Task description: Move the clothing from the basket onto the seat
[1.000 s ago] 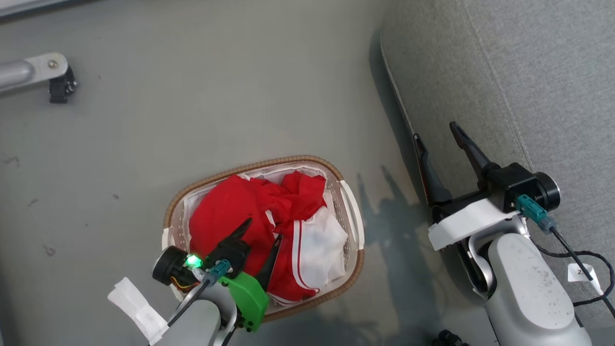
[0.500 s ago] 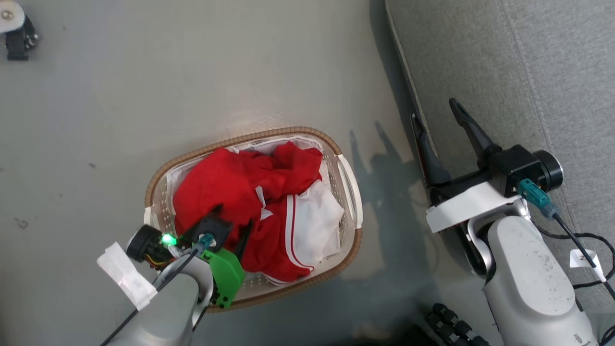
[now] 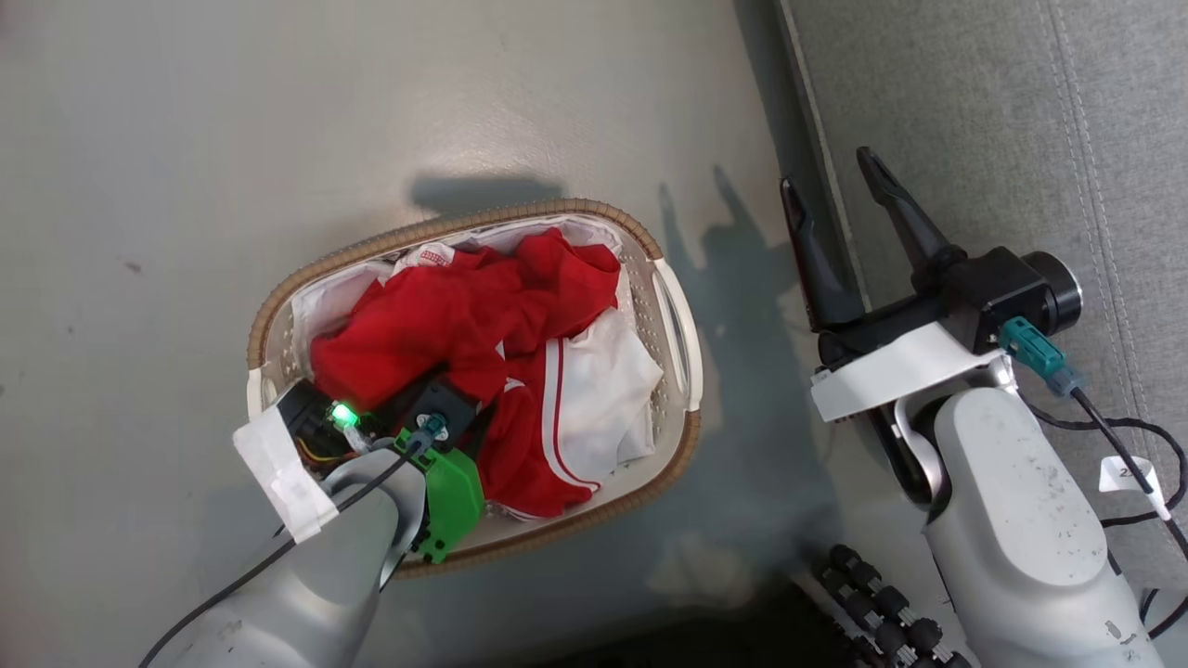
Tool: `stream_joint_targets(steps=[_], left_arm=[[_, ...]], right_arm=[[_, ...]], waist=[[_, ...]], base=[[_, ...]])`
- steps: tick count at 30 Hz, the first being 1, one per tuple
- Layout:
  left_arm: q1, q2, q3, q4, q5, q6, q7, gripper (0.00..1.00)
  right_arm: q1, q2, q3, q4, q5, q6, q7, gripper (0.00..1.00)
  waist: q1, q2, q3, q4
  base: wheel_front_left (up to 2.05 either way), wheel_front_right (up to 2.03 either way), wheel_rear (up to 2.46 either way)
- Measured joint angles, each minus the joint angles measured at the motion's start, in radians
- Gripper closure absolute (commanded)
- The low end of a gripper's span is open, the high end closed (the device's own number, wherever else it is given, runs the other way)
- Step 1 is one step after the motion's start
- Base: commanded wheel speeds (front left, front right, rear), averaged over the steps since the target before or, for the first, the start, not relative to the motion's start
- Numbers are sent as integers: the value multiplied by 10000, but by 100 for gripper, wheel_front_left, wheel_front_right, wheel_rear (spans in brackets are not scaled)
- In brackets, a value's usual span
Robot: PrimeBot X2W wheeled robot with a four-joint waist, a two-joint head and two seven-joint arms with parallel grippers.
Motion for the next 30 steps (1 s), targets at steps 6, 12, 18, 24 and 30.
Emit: stream_joint_targets(steps=[6,12,18,24,30], left_arm=[[-320,27,-928,516,-809,0,0,100],[-225,238,-1220,8,-1839,0,2,100],[395,431,-1336,-1009,-1918,0,2,100],[1349,500,-591,-2040,-1965,0,2,100],[2533,476,372,-3218,-1655,4,4,100]], right_arm=[[-175,2,127,96,186,0,0,0],[-181,2,107,244,330,0,0,0],[29,8,52,533,343,0,0,0],[568,12,-56,817,370,0,0,0],[1164,13,-144,1110,378,0,0,0]], waist=[[0,0,100,-126],[0,0,-194,-151],[0,0,-892,-81],[0,0,-1865,62],[-1,0,-2971,263]], base=[[0,0,0],[0,0,0],[0,0,0],[0,0,0],[0,0,0]])
